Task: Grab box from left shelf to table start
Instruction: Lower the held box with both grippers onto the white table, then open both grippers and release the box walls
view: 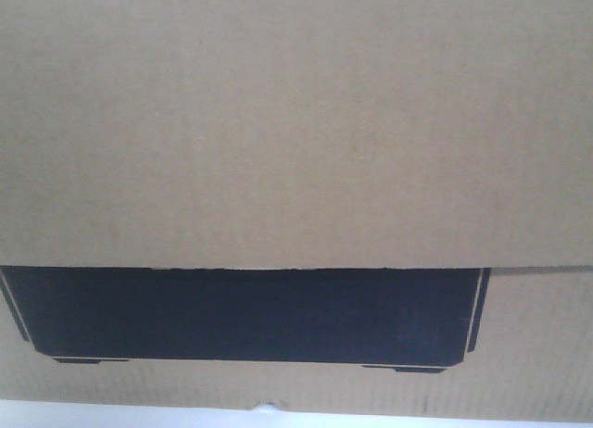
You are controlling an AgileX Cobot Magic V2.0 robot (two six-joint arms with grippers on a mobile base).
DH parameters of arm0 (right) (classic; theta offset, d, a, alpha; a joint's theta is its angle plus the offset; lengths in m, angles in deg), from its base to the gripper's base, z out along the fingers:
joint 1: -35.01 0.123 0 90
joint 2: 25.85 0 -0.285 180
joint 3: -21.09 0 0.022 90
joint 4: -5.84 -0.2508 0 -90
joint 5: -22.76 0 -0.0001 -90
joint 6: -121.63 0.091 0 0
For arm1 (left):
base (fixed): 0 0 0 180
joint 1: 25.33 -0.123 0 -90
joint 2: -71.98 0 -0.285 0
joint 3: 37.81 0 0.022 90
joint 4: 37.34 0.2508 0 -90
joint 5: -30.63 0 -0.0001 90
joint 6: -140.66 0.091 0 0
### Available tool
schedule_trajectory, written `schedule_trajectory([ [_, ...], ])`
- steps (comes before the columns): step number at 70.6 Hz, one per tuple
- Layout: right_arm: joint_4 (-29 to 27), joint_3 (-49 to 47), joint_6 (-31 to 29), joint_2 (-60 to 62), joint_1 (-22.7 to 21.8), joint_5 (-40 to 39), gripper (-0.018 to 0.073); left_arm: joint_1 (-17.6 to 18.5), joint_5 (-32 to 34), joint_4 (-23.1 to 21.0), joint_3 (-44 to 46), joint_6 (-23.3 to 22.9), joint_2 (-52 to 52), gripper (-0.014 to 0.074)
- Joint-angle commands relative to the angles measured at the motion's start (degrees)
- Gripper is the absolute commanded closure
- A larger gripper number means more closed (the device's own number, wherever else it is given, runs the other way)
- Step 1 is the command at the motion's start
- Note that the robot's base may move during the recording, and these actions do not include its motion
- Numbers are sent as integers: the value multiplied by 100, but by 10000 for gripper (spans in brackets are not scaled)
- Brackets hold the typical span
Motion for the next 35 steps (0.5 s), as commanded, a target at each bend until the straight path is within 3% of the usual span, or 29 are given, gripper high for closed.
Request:
schedule_trajectory([
  [1, -673, -138, -166, 18, 92, -729, 498, 266, 306, -1096, 166, 584, 110, 689],
  [10, -673, -138, -166, 18, 92, -686, 425, 266, 294, -1096, 166, 756, 110, 545],
  [21, -560, -147, -166, 18, 92, -637, 146, 266, 315, -1080, 166, 756, 110, 226],
  [28, -334, -179, -161, 23, 92, -502, 25, 244, 315, -1037, 166, 756, 110, 155],
  [35, -116, -183, -149, 40, 83, -403, 3, 198, 290, -1037, 219, 756, 110, 139],
])
